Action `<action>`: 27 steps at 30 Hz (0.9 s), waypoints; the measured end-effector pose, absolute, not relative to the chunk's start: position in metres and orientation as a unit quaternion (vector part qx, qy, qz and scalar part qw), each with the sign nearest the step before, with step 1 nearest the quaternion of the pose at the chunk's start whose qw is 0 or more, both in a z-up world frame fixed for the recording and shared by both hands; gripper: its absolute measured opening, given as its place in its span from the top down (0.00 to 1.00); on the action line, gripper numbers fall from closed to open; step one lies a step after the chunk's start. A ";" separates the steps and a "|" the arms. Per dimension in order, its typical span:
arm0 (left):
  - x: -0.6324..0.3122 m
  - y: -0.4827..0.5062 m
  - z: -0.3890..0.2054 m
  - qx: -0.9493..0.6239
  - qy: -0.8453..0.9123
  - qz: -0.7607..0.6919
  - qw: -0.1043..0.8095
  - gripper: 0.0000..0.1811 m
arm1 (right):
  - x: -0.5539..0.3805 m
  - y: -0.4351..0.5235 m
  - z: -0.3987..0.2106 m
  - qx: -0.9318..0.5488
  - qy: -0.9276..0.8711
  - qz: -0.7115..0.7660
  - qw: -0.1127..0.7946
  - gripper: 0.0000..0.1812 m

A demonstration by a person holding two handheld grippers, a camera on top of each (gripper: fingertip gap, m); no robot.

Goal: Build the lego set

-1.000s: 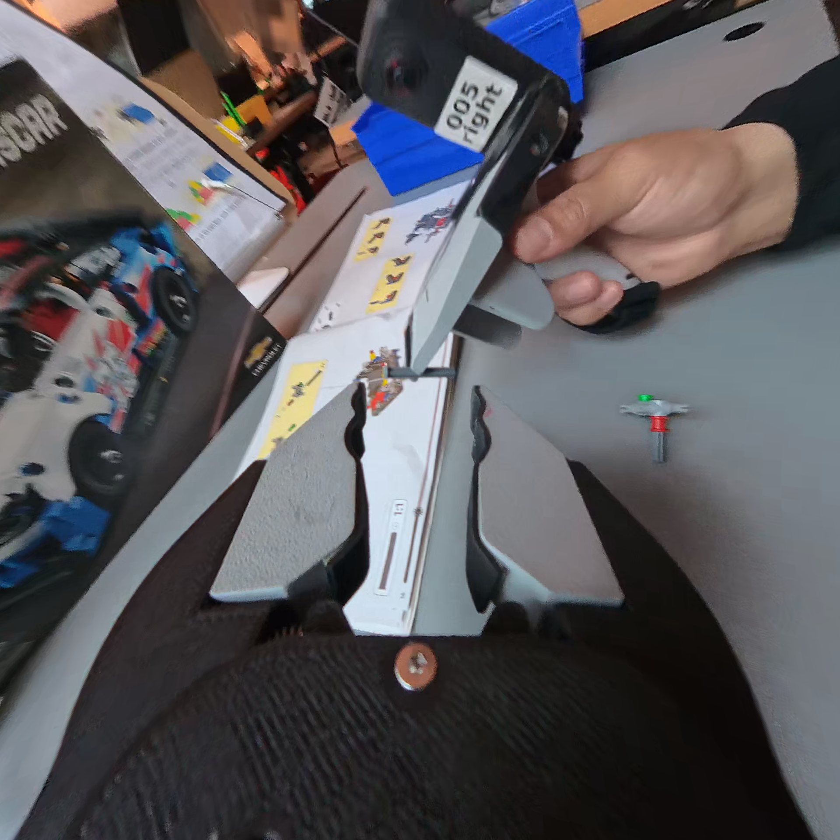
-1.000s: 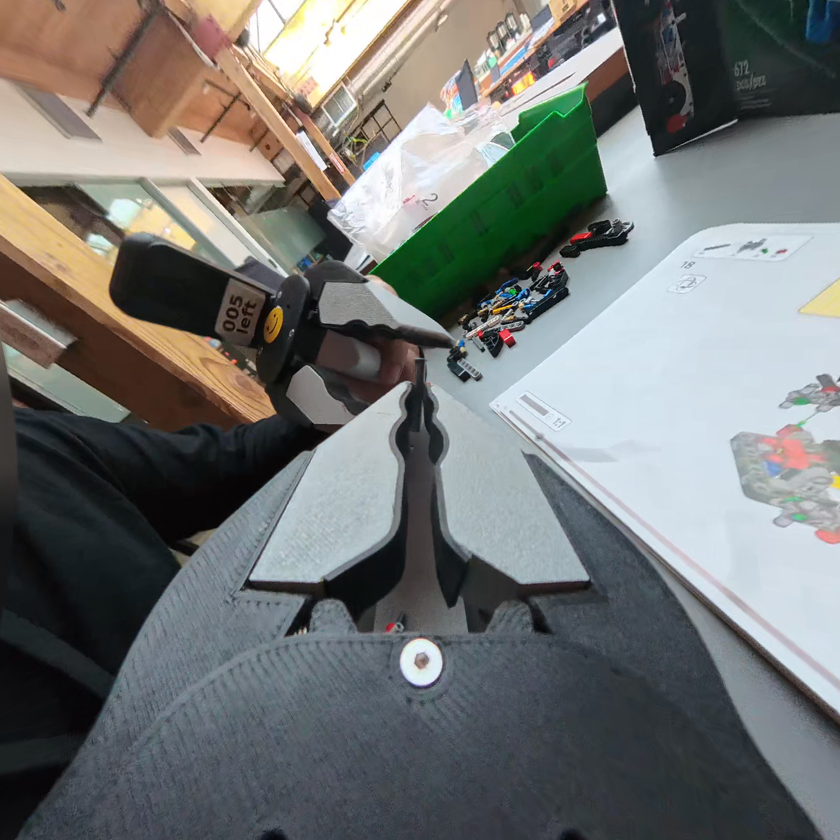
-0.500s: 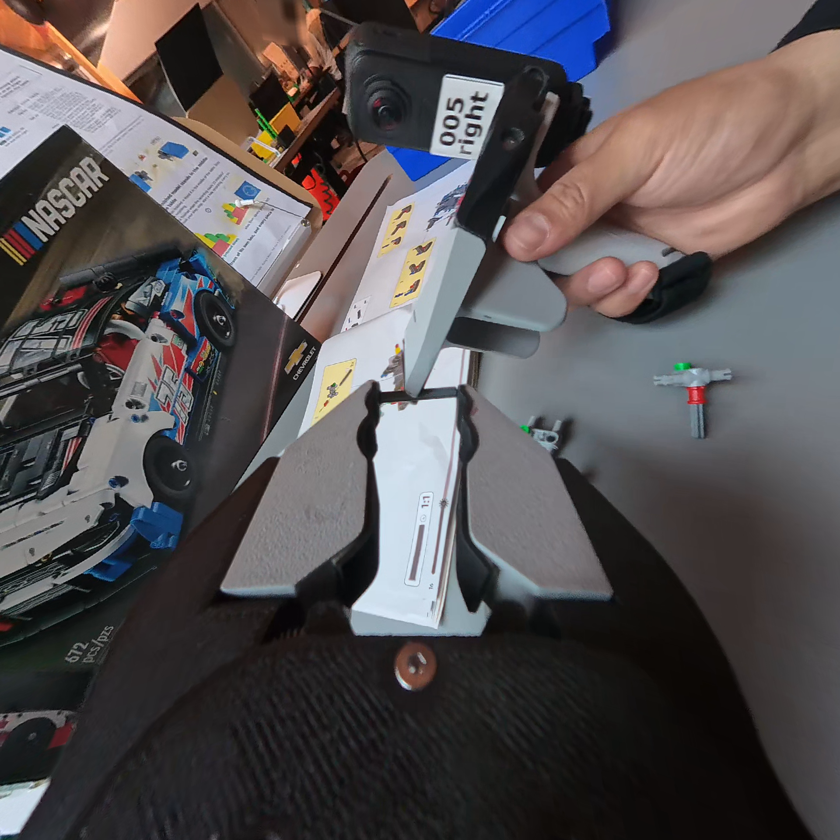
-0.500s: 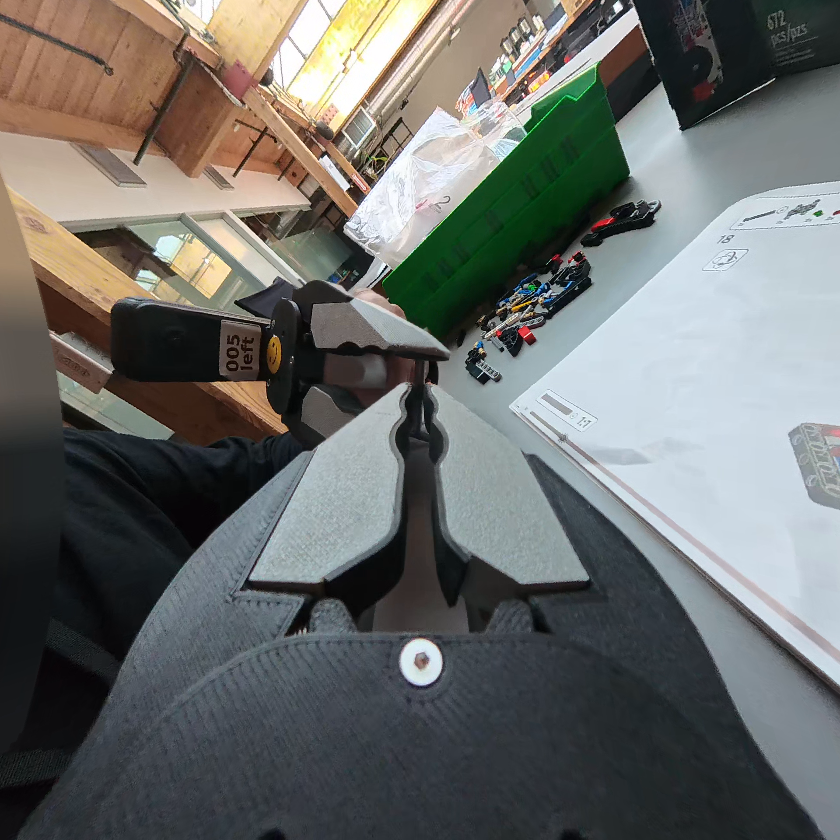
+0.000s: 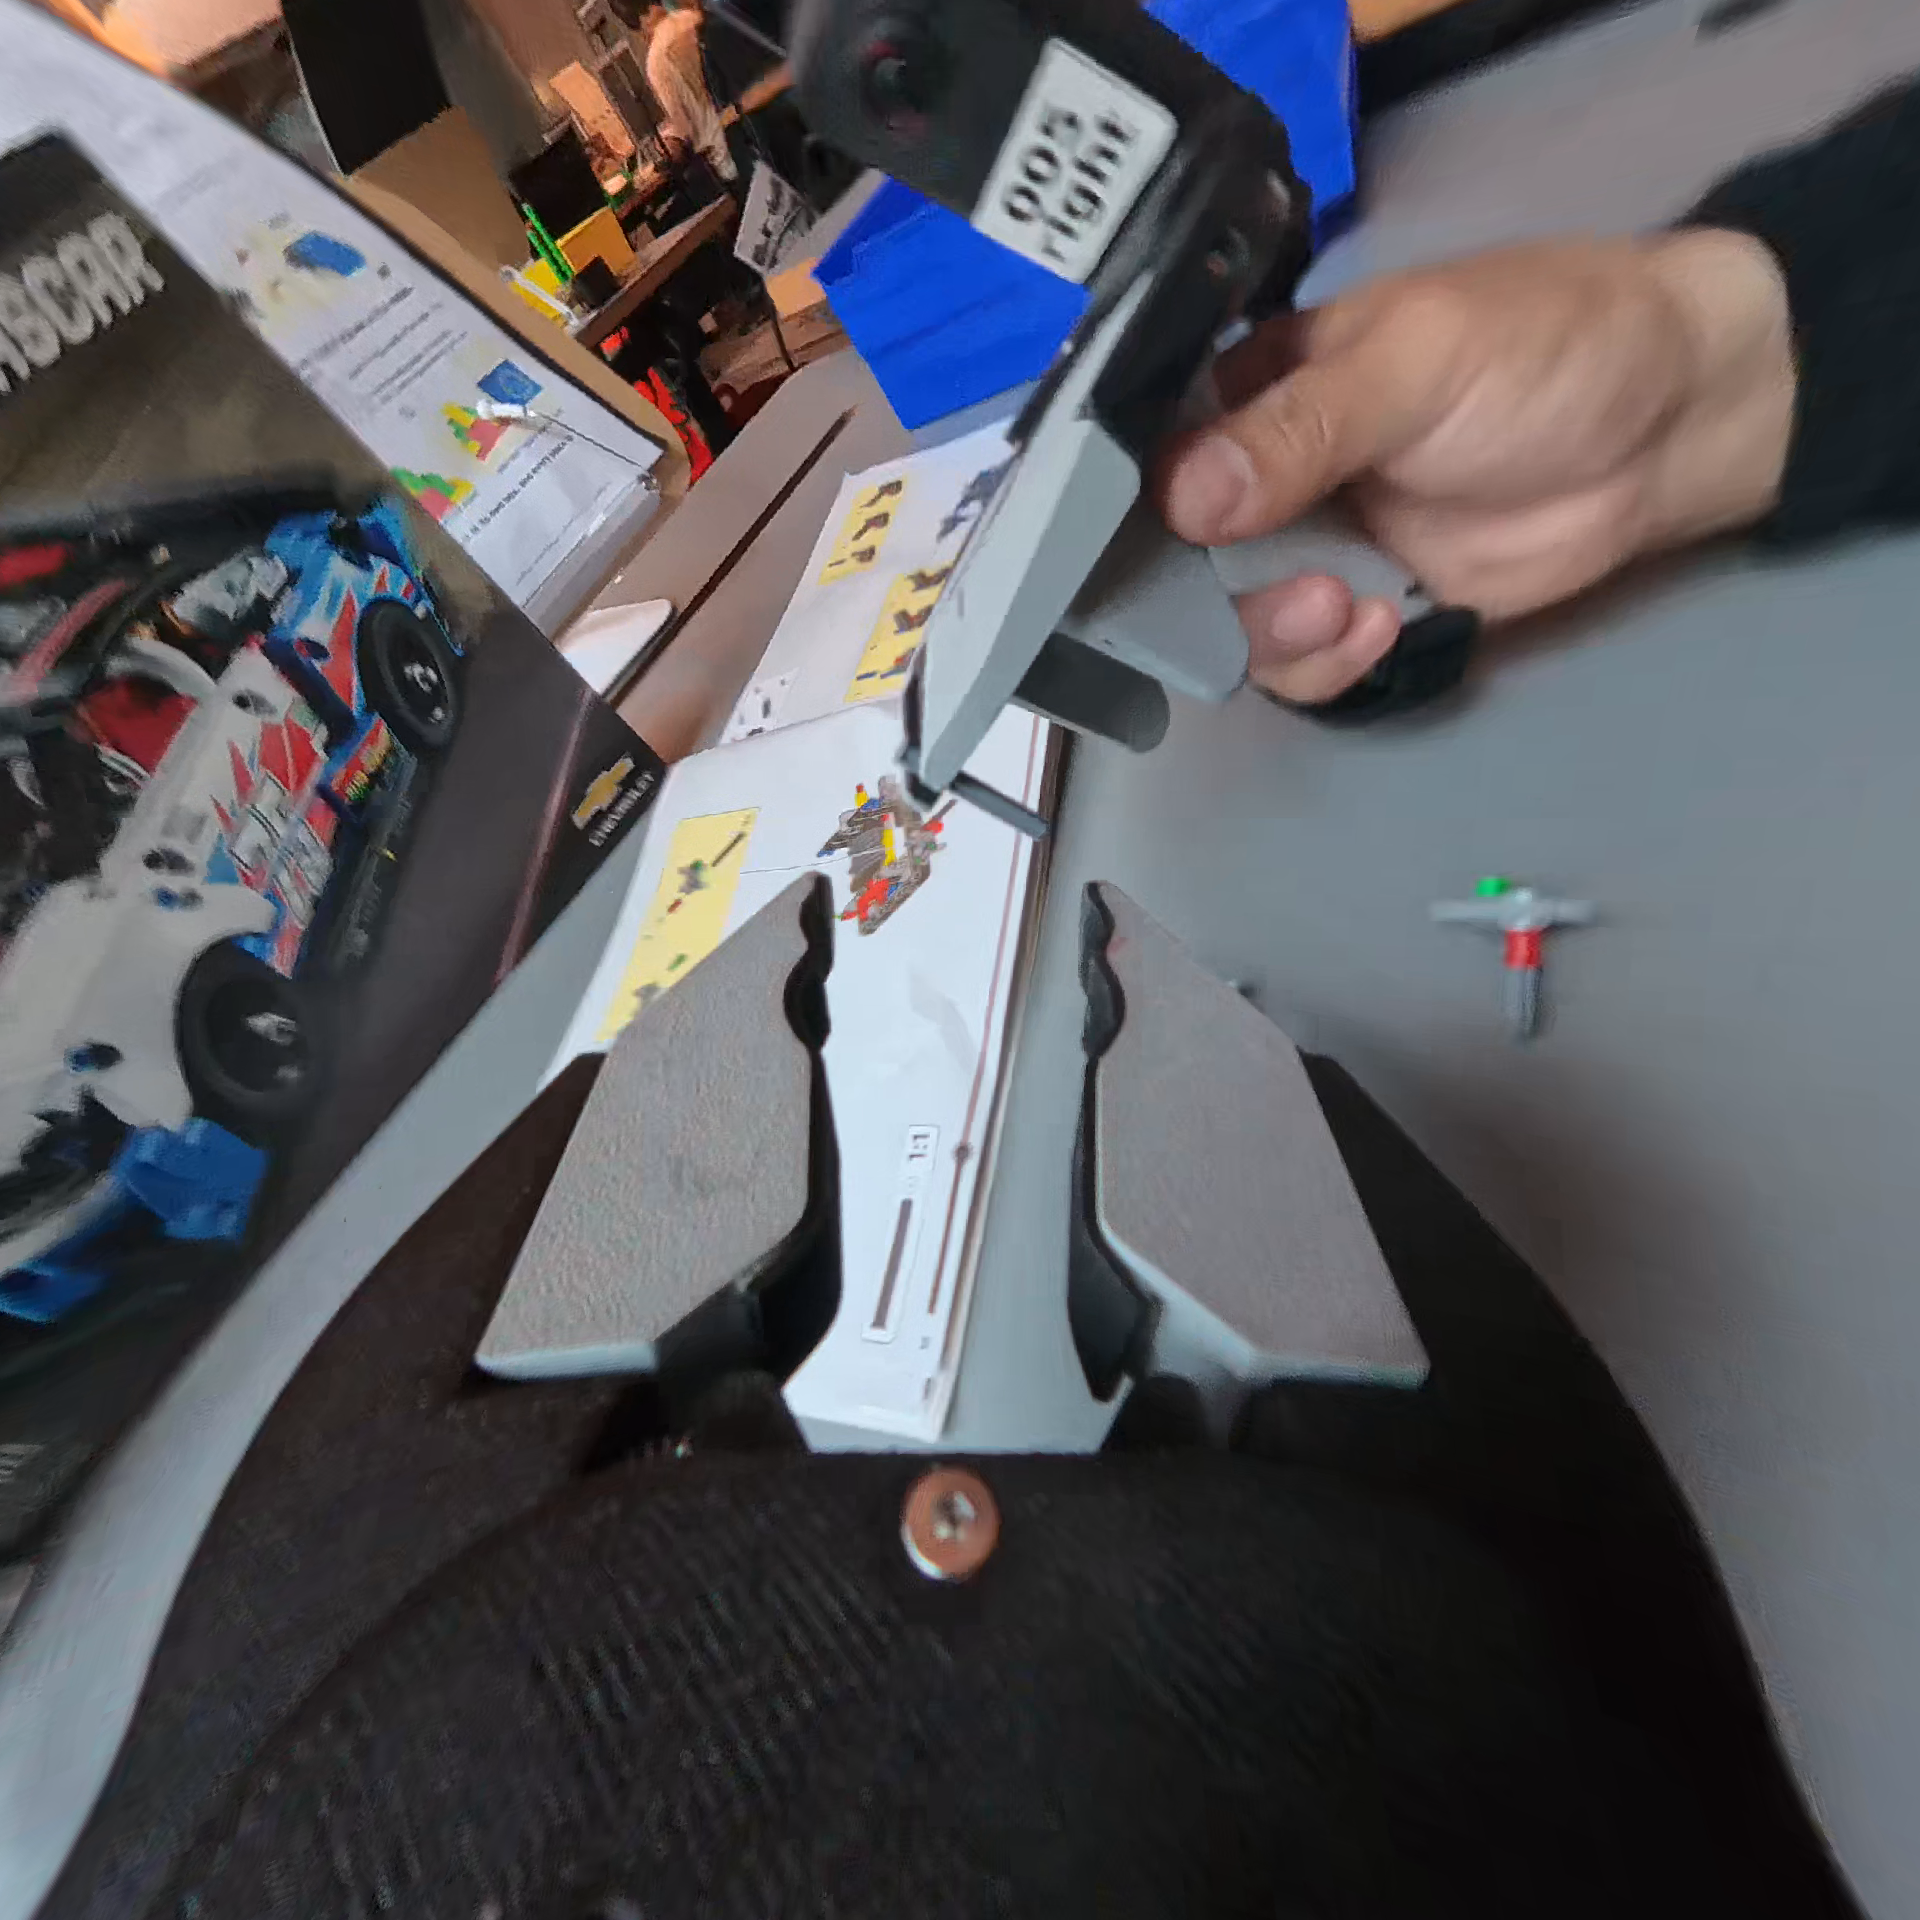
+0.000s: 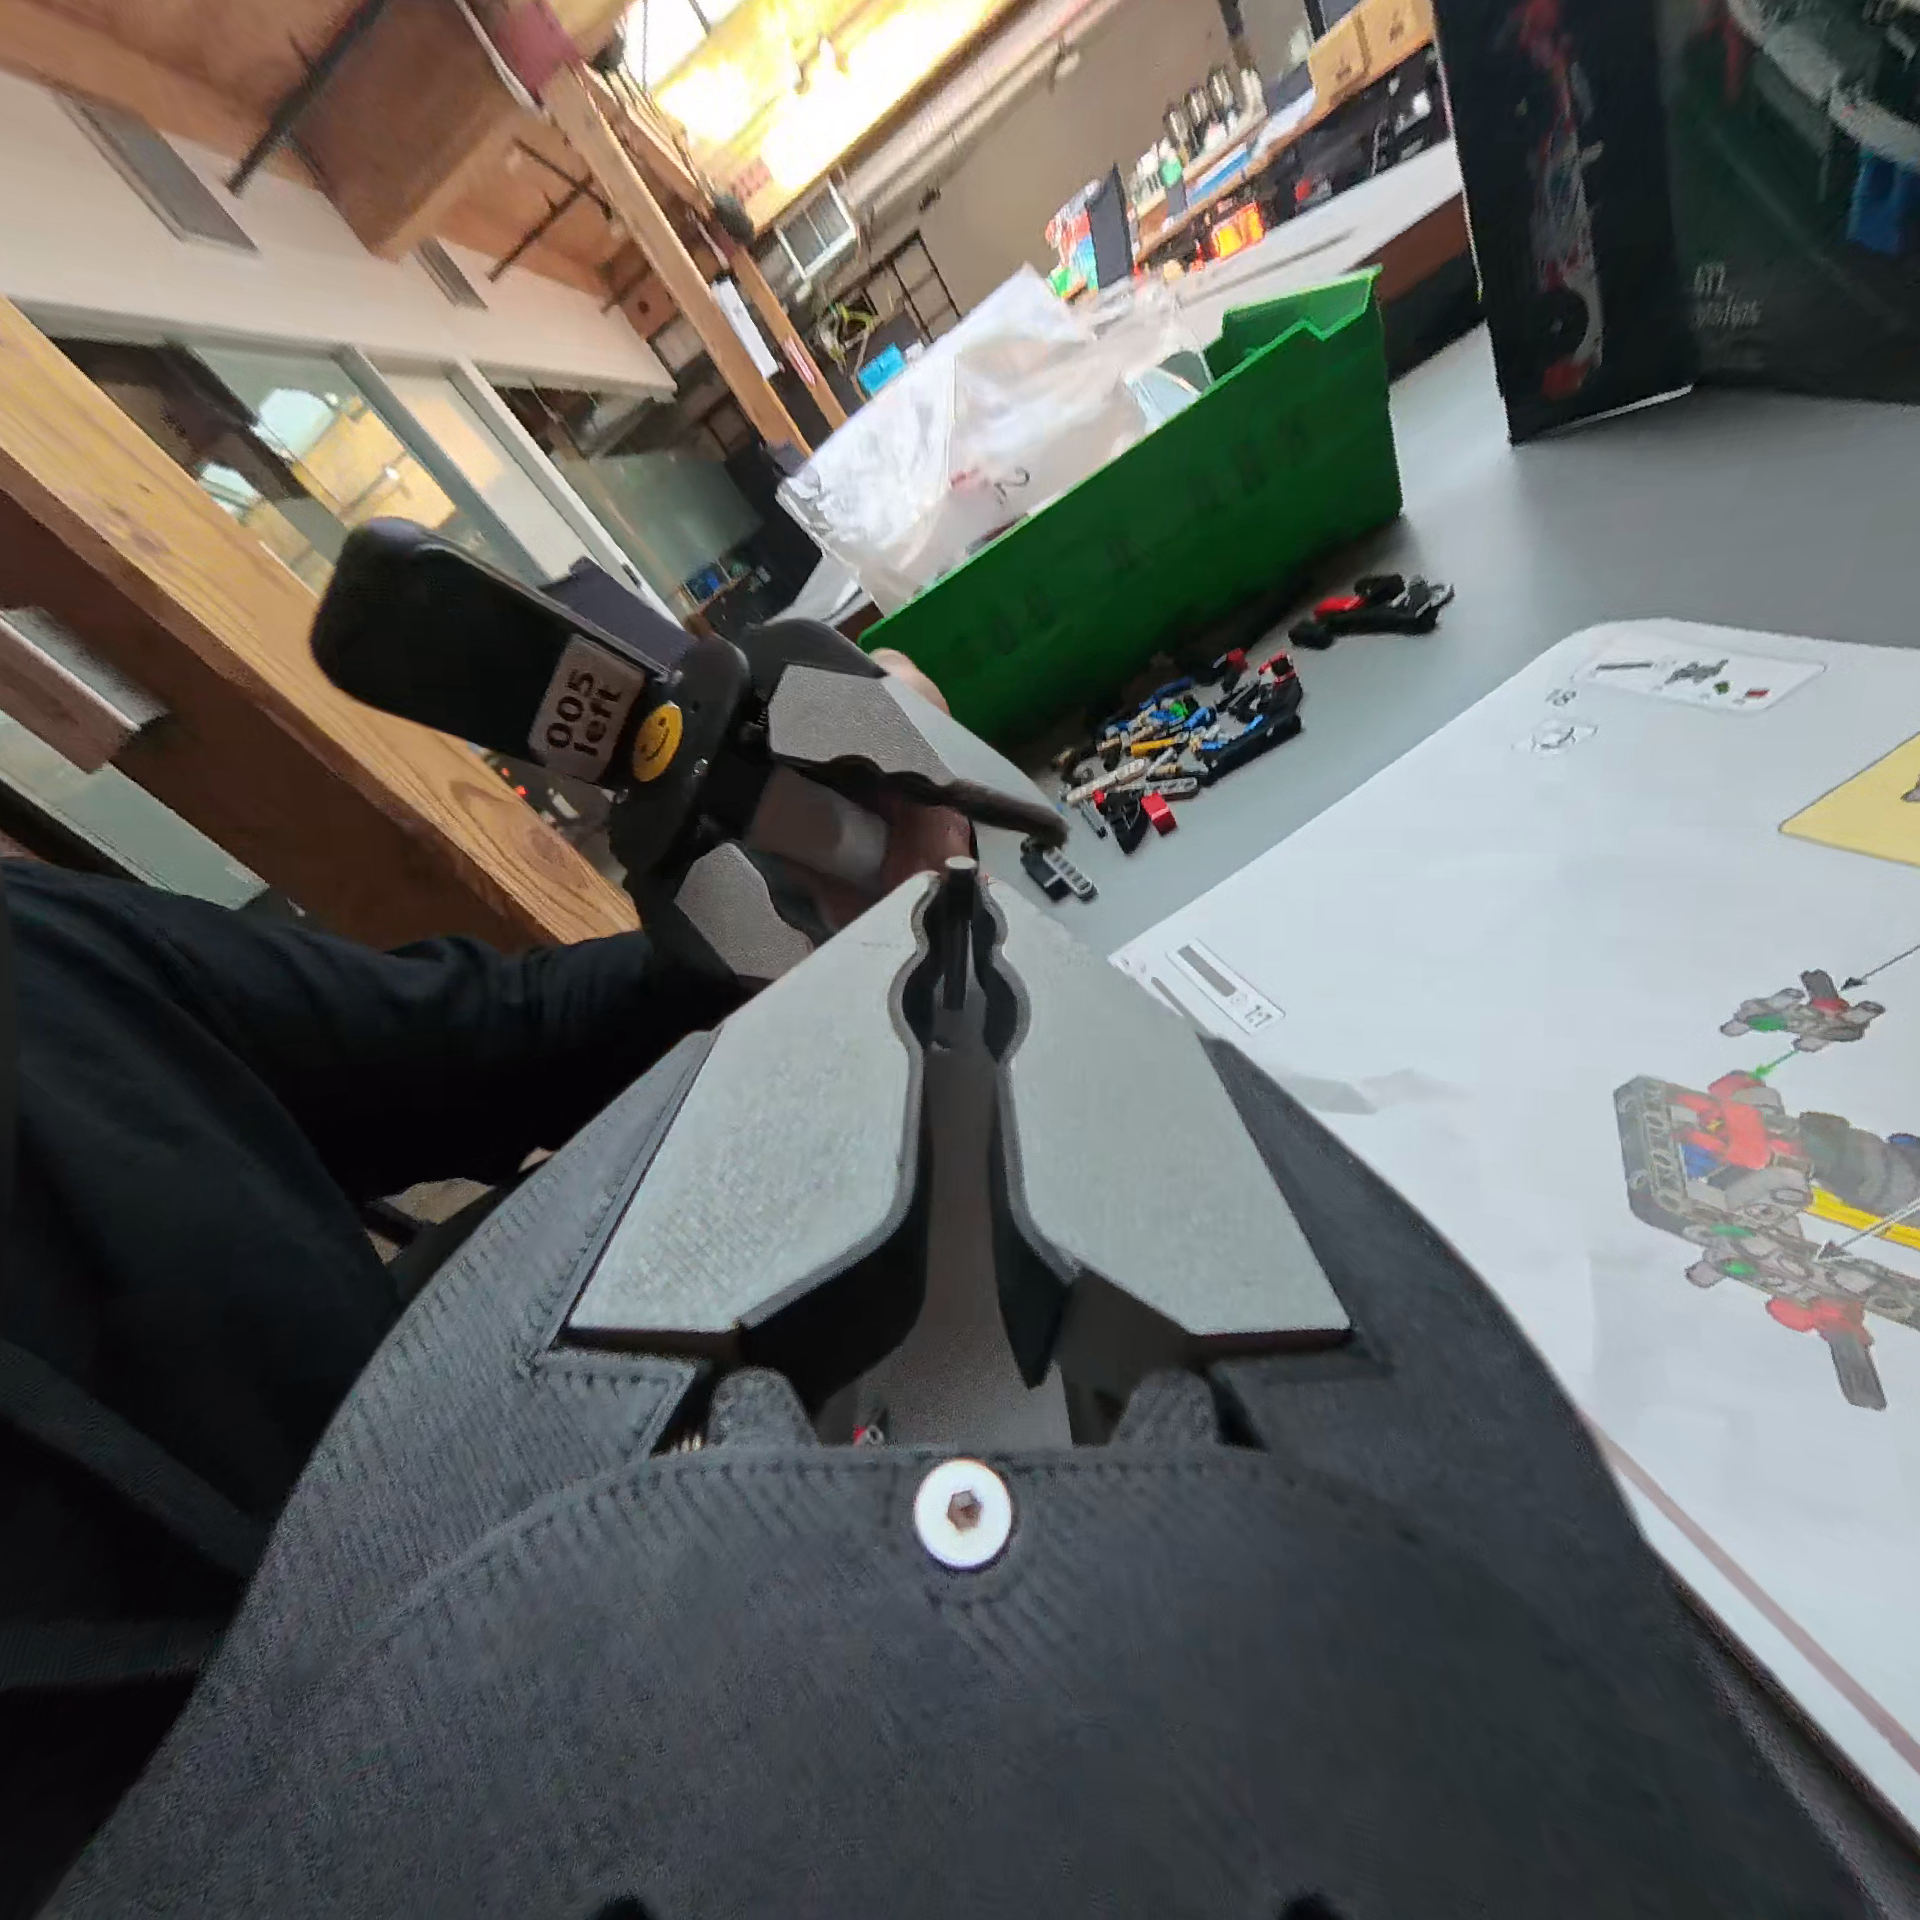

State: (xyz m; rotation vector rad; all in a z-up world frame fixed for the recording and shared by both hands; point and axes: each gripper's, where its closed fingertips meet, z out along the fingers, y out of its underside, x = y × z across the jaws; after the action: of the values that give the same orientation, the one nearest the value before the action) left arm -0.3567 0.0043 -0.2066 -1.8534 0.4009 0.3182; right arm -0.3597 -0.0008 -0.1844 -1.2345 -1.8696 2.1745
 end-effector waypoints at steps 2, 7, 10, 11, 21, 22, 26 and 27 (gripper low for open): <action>-0.348 0.006 -0.205 -0.794 0.143 0.053 0.589 0.71 | -0.360 -0.001 -0.178 -0.385 -0.586 0.713 0.020 1.00; -0.340 0.012 -0.207 -0.796 0.104 -0.046 0.595 0.92 | -0.358 -0.012 -0.176 -0.351 -0.603 0.715 0.045 1.00; -0.340 0.009 -0.199 -0.785 0.106 -0.051 0.608 0.96 | -0.358 -0.011 -0.176 -0.346 -0.614 0.706 0.074 1.00; -0.341 0.008 -0.198 -0.784 0.105 -0.052 0.610 0.97 | -0.358 -0.010 -0.177 -0.344 -0.619 0.701 0.082 1.00; -0.349 0.004 -0.200 -0.790 0.104 -0.040 0.603 0.99 | -0.355 -0.009 -0.185 -0.341 -0.657 0.665 0.100 0.99; -0.350 0.004 -0.201 -0.793 0.104 -0.031 0.600 0.99 | -0.355 -0.008 -0.188 -0.343 -0.665 0.656 0.098 0.99; -0.356 0.004 -0.210 -0.809 0.118 0.019 0.576 0.99 | -0.356 -0.003 -0.192 -0.342 -0.683 0.635 0.115 0.95; -0.356 0.004 -0.212 -0.812 0.121 0.029 0.571 0.99 | -0.356 -0.004 -0.193 -0.340 -0.686 0.634 0.112 0.92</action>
State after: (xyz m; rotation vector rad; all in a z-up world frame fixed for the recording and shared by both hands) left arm -0.3559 0.0040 -0.2118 -1.9046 0.2850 0.0680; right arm -0.3559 -0.0036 -0.1929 -0.9985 -2.0121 1.8600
